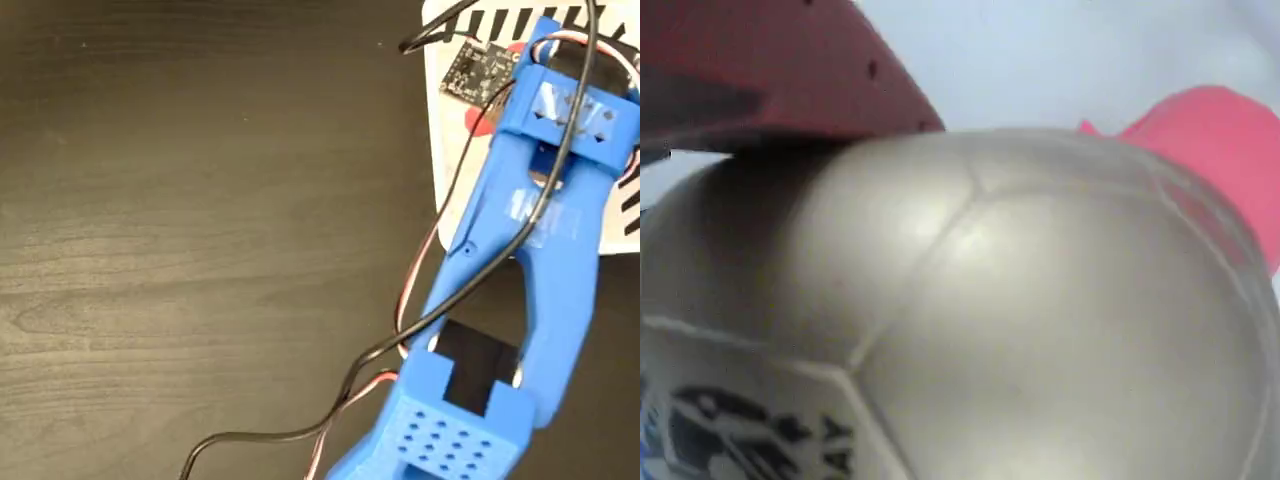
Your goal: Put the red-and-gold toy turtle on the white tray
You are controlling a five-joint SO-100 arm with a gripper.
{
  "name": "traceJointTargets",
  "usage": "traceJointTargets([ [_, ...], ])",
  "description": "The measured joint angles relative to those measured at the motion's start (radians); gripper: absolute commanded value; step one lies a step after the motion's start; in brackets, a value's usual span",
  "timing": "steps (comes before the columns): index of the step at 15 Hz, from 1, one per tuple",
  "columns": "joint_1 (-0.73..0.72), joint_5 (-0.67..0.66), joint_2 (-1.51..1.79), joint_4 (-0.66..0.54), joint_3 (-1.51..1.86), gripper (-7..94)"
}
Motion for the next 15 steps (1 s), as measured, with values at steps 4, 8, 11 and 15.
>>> traceJointTargets([
  [4, 0.0, -0.014, 0.0, 0.0, 0.028, 54],
  [8, 0.009, -0.032, 0.0, 0.0, 0.028, 59],
  [11, 0.015, -0.032, 0.0, -0.006, 0.051, 65],
  [15, 0.014, -0.034, 0.0, -0.018, 0.077, 65],
])
